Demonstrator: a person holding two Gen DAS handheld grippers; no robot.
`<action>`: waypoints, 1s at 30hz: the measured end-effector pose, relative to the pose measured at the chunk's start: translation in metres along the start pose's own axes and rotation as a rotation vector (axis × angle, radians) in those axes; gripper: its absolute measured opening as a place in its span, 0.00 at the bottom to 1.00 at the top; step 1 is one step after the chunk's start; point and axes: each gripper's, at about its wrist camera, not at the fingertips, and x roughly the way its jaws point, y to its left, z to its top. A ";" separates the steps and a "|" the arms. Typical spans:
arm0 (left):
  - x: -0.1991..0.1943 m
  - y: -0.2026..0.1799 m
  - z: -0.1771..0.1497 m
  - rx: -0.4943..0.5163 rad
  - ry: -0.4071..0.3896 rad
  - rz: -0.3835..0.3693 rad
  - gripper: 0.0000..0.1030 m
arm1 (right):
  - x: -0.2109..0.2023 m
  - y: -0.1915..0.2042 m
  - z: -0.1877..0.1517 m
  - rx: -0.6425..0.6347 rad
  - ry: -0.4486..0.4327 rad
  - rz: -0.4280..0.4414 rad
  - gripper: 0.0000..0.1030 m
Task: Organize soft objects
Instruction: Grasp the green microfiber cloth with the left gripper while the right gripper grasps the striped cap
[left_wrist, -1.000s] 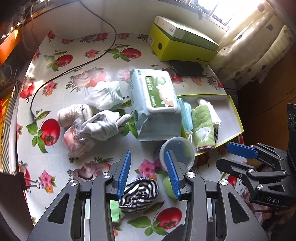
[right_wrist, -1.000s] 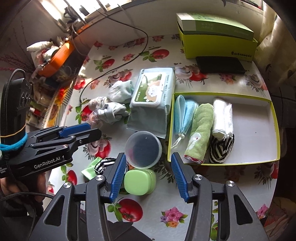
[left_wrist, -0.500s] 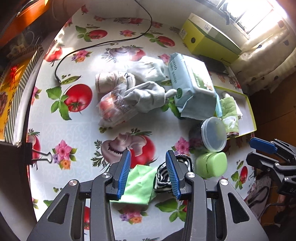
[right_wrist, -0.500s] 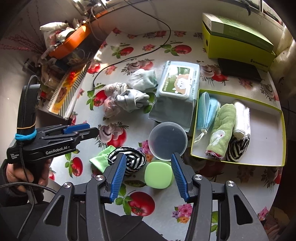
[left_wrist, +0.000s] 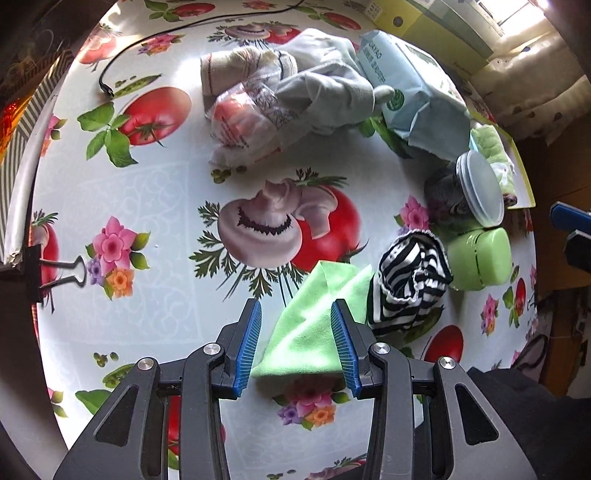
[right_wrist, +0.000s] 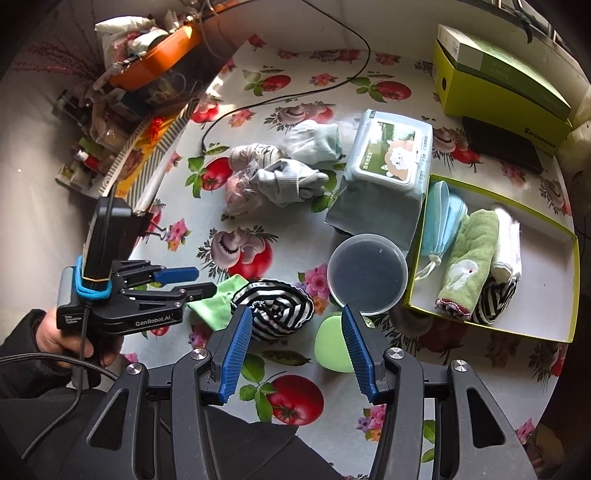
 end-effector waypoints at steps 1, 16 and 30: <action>0.005 -0.002 -0.002 0.012 0.014 -0.014 0.40 | 0.001 0.000 0.000 0.000 0.004 -0.002 0.49; 0.014 -0.022 -0.013 0.158 -0.032 0.089 0.21 | 0.023 0.030 0.008 -0.082 0.074 -0.015 0.49; -0.002 0.048 -0.012 -0.041 -0.108 0.038 0.13 | 0.128 0.070 0.010 -0.254 0.334 -0.099 0.49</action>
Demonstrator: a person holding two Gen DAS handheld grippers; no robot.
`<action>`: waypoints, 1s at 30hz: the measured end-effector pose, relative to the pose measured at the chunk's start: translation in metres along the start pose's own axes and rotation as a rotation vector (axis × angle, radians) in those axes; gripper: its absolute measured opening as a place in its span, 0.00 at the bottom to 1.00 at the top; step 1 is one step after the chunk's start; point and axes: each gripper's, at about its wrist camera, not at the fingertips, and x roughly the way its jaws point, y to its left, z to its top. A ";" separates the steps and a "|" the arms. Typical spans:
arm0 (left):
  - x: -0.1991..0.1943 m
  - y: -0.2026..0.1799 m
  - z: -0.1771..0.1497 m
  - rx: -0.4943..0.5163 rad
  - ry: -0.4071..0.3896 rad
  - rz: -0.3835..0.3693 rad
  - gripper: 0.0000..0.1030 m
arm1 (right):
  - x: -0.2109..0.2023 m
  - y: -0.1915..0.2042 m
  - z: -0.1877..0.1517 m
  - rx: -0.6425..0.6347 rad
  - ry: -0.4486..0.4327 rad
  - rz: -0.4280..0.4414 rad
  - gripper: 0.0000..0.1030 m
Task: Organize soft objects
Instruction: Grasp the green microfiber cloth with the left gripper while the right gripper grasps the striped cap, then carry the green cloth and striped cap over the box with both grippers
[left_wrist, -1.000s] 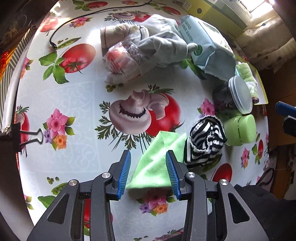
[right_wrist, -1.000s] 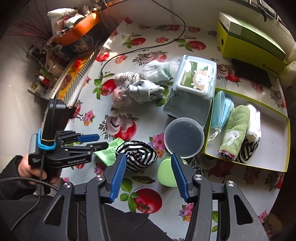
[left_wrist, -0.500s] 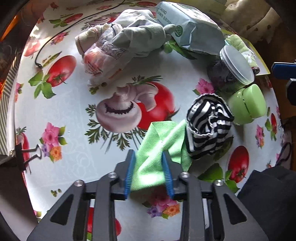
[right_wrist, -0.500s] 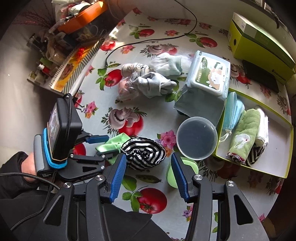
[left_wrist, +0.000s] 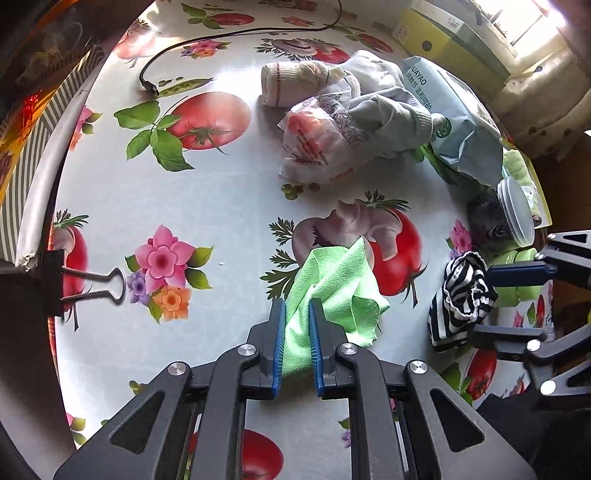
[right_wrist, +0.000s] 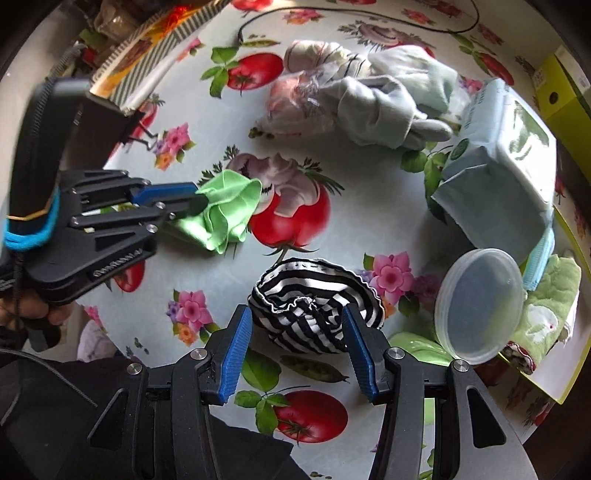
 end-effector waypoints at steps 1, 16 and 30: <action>-0.001 0.002 -0.002 0.000 -0.001 -0.004 0.13 | 0.007 0.002 0.002 -0.005 0.019 -0.011 0.49; 0.000 0.005 0.004 0.009 0.025 -0.013 0.13 | -0.003 0.003 0.012 -0.003 -0.091 -0.031 0.14; -0.016 -0.017 0.020 -0.151 0.002 0.067 0.06 | -0.095 -0.039 -0.008 -0.007 -0.350 0.101 0.14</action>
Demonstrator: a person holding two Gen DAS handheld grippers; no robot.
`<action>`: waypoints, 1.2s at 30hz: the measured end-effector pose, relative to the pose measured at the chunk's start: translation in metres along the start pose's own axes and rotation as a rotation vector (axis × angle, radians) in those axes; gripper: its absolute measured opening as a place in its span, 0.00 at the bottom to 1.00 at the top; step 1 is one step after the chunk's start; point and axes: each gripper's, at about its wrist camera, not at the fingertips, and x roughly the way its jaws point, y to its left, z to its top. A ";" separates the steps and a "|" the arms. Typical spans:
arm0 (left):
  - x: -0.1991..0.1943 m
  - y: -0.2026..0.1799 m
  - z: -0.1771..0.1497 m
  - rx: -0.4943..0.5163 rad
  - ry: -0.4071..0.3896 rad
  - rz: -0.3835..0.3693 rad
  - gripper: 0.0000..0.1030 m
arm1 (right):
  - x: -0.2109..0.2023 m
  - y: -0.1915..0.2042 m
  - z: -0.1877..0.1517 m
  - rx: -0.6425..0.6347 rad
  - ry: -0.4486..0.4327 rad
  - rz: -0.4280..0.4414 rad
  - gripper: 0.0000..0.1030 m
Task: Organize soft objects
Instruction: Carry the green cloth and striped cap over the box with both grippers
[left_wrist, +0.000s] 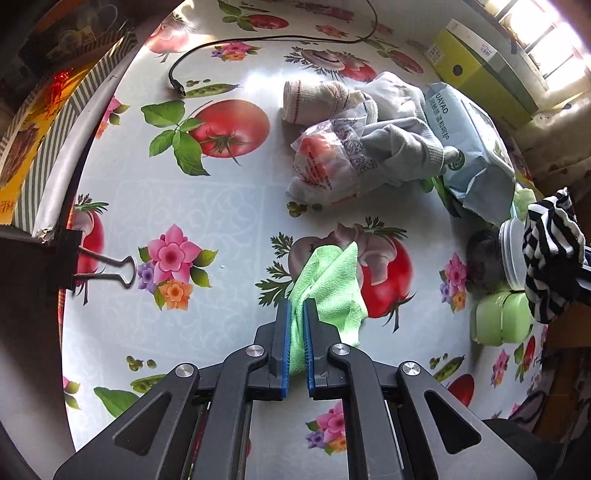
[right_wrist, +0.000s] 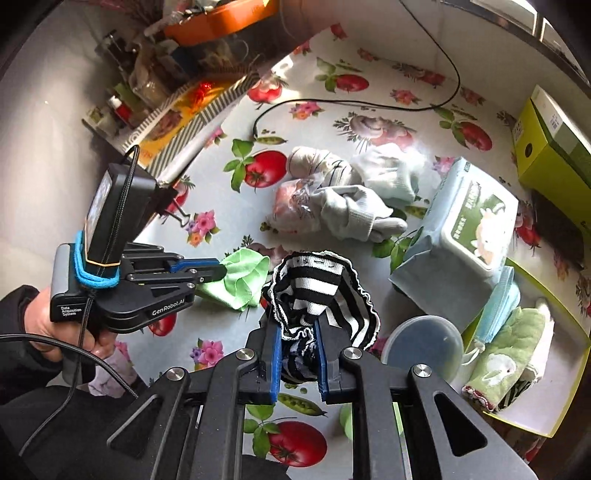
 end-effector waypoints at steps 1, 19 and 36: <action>-0.003 -0.004 0.003 -0.009 -0.009 0.004 0.06 | -0.005 -0.005 -0.004 0.007 -0.014 0.005 0.14; -0.057 -0.108 0.068 0.088 -0.118 -0.060 0.06 | -0.076 -0.162 -0.063 0.341 -0.181 -0.072 0.14; -0.044 -0.237 0.103 0.319 -0.104 -0.163 0.06 | -0.069 -0.260 -0.107 0.533 -0.157 -0.145 0.14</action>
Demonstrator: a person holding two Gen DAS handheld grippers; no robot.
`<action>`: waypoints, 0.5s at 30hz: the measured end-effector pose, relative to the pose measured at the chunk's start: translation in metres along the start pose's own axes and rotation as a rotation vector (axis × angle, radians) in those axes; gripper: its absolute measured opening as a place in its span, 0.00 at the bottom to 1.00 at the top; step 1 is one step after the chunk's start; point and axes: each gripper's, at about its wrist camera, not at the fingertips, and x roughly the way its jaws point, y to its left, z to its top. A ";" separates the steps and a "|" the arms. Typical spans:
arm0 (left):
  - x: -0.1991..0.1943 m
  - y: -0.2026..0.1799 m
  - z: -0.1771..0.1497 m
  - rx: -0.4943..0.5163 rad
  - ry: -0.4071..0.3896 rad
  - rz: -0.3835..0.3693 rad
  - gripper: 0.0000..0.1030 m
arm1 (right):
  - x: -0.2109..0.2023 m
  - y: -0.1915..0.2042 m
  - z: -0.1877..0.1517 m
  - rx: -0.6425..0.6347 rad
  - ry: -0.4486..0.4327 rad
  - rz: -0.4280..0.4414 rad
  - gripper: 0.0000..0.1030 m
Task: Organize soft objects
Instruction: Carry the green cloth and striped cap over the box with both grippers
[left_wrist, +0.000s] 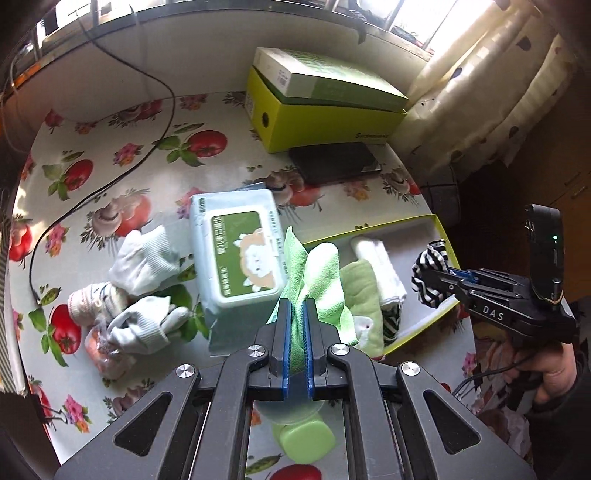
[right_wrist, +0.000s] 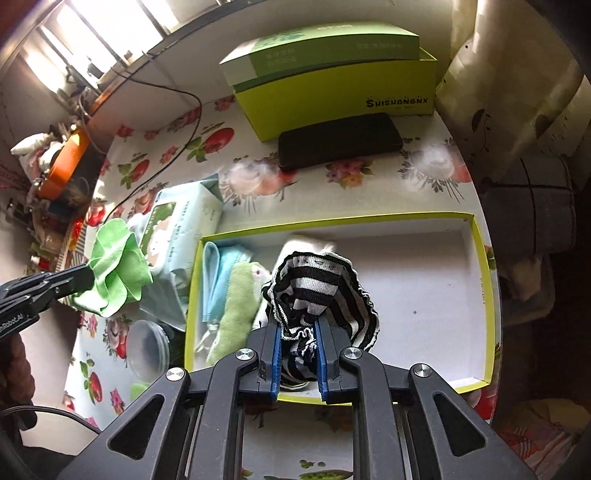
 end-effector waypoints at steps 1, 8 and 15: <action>0.004 -0.005 0.003 0.008 0.004 -0.006 0.06 | 0.002 -0.003 0.001 0.004 0.003 -0.005 0.14; 0.032 -0.039 0.022 0.064 0.049 -0.038 0.06 | 0.014 -0.026 0.004 0.034 0.021 -0.014 0.14; 0.057 -0.071 0.033 0.115 0.093 -0.066 0.06 | 0.027 -0.046 0.001 0.067 0.058 -0.006 0.15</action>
